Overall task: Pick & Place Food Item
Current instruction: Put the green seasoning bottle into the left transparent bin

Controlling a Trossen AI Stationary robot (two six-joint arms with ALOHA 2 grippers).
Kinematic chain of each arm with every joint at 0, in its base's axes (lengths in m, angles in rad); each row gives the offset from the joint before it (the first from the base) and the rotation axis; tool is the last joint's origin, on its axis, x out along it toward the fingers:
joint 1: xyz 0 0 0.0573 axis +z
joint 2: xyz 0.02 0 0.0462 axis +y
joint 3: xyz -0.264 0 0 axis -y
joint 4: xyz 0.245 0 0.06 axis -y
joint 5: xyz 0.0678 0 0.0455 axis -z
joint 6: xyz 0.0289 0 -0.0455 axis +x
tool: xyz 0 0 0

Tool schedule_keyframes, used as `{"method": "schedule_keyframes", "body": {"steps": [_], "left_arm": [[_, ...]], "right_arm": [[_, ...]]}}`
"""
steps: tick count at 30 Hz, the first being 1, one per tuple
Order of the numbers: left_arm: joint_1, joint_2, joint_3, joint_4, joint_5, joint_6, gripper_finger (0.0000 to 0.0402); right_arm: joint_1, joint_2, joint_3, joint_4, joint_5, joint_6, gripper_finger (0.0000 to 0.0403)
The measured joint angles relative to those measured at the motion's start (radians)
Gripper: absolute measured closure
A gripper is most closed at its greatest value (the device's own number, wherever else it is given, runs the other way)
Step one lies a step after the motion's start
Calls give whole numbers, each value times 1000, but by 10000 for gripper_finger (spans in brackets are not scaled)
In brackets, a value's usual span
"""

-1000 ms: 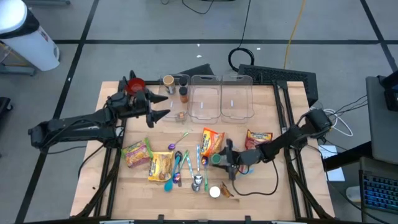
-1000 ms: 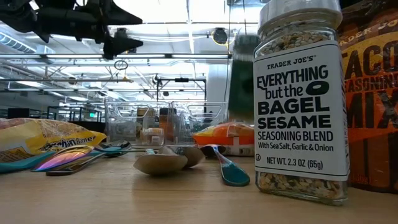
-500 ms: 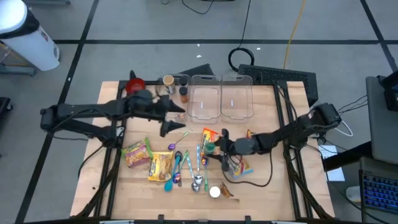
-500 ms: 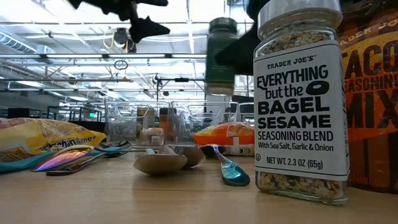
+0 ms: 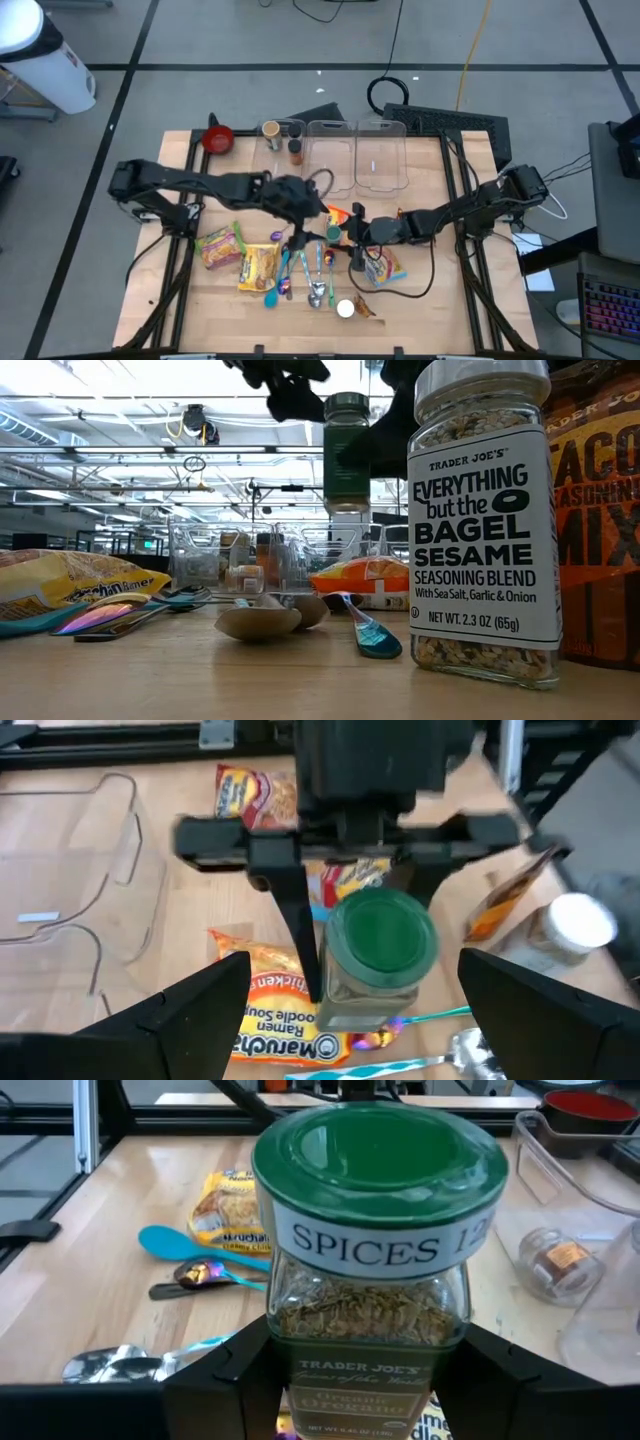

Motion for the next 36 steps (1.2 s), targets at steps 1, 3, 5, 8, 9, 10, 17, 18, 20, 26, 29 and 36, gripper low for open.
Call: {"method": "schedule_keyframes", "body": {"steps": [1,3,5,8,9,10,17,18,20,26,29,36], "left_arm": [[-7,17,9,2,-14,5,36],[-18,41,23,6,-26,5,37],[-24,59,34,8,-26,-3,37],[-31,63,36,14,-27,-7,37],[-32,62,36,22,-25,-7,37],[-32,61,36,24,-23,-8,36],[-35,88,37,40,-45,-11,37],[-36,92,35,35,-48,-12,37],[-35,100,34,58,-48,-12,37],[-35,110,36,63,-51,-21,37],[-35,111,35,70,-50,-19,37],[-49,111,36,80,-50,7,58]], "right_arm": [[0,0,0,0,0,0,208],[0,0,0,-5,0,0,207],[0,0,0,-5,0,0,206],[0,0,0,-6,0,0,206],[0,0,0,-7,0,0,207],[0,0,0,-7,0,0,208],[0,0,0,-2,3,-3,207],[0,0,0,-1,3,-3,207],[0,0,0,-2,4,-3,207],[0,0,-1,-4,4,-3,207],[0,0,0,-5,4,-3,207],[0,0,-1,-5,4,-3,208]]}}
